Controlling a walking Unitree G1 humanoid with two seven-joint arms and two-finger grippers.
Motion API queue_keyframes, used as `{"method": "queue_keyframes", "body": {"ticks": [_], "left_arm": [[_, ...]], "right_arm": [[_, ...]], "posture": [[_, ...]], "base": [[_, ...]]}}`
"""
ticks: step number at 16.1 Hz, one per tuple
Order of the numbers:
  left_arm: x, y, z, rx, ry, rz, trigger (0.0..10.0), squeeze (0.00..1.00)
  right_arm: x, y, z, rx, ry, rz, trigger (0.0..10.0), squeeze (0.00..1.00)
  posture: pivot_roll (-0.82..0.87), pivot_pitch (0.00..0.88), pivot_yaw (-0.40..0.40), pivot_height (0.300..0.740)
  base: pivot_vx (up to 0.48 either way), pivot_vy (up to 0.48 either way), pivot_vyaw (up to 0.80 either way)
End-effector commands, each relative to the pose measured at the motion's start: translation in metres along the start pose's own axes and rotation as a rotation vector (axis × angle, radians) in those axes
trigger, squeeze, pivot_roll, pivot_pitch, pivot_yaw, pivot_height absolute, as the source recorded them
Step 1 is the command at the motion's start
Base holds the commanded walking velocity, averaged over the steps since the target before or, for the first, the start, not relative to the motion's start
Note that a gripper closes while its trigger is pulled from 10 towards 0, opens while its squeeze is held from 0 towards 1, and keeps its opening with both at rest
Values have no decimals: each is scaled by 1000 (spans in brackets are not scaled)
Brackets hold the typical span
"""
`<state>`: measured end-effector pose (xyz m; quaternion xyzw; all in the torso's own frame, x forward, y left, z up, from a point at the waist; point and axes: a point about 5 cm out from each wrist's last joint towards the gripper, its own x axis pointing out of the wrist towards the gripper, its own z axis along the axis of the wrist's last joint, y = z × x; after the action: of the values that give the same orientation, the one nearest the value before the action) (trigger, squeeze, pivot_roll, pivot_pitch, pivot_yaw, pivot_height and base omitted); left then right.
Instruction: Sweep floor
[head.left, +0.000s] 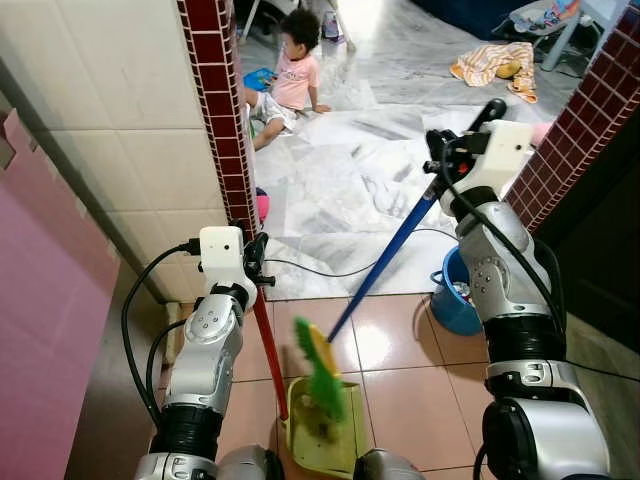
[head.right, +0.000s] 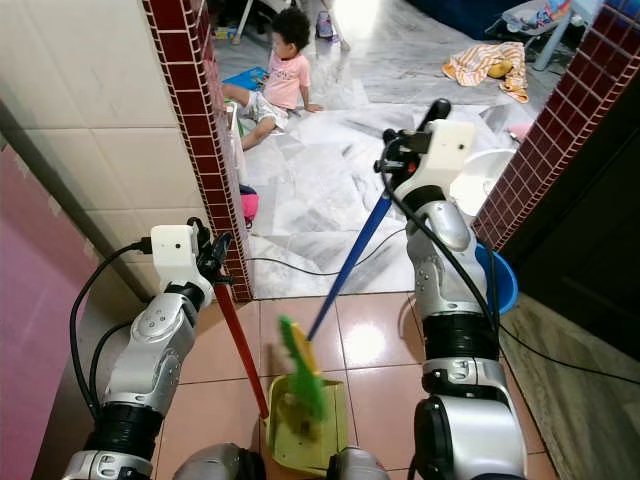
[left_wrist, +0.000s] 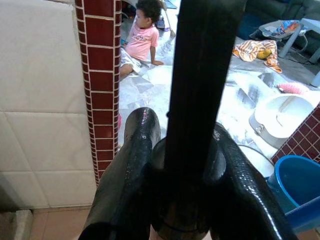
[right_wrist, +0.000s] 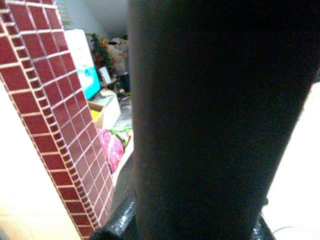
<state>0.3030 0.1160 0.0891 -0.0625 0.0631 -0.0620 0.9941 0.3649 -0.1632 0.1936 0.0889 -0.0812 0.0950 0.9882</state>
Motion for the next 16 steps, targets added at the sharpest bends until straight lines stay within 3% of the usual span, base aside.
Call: {"method": "queue_keyframes", "body": {"ticks": [1, 6, 8, 10, 12, 16], "left_arm": [[3, -3, 9, -23, -32, -8, 10000, 0], [2, -1, 11, -18, -44, -9, 10000, 0], [1, 2, 17, 8, -86, -4, 10000, 0], [0, 6, 22, 78, -137, -5, 10000, 0], [-1, 9, 28, 142, -183, -7, 10000, 0], [4, 24, 28, 172, -206, 24, 10000, 0]], "right_arm": [[1, -4, 9, -40, -44, 9, 10000, 0], [-4, -10, 13, -234, -97, -40, 10000, 0], [-11, -14, 0, -249, -74, -139, 10000, 0], [-23, 5, -21, -302, -52, -107, 10000, 0], [-33, 13, -38, -318, -39, -93, 10000, 0], [-52, 13, -65, -331, 20, -112, 10000, 0]], "posture": [[-70, 26, -1, 740], [-70, 29, 1, 740], [-64, 22, 5, 740], [-60, 10, 16, 740], [-58, 0, 28, 740], [-70, 0, 48, 740]], "base": [[0, 0, 0], [0, 0, 0], [0, 0, 0], [0, 0, 0], [0, 0, 0], [0, 0, 0]]}}
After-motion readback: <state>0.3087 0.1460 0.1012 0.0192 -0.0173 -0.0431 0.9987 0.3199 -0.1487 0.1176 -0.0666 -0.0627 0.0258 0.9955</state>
